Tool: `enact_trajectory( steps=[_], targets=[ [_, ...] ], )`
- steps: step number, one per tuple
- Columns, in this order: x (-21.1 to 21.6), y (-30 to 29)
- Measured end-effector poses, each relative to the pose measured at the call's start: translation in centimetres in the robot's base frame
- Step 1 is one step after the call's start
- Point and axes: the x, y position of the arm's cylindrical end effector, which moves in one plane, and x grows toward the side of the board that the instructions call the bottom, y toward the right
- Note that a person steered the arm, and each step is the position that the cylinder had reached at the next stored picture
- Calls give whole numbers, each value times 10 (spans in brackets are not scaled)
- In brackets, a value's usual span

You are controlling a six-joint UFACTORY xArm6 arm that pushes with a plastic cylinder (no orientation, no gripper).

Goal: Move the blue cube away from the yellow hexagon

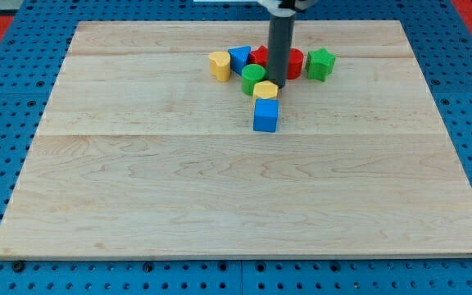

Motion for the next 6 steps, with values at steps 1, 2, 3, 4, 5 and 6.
enact_trajectory(
  steps=[1,2,3,4,5,6],
  targets=[
    [12,34],
    [33,62],
    [55,39],
    [55,-18],
    [47,-60],
    [58,-61]
  ],
)
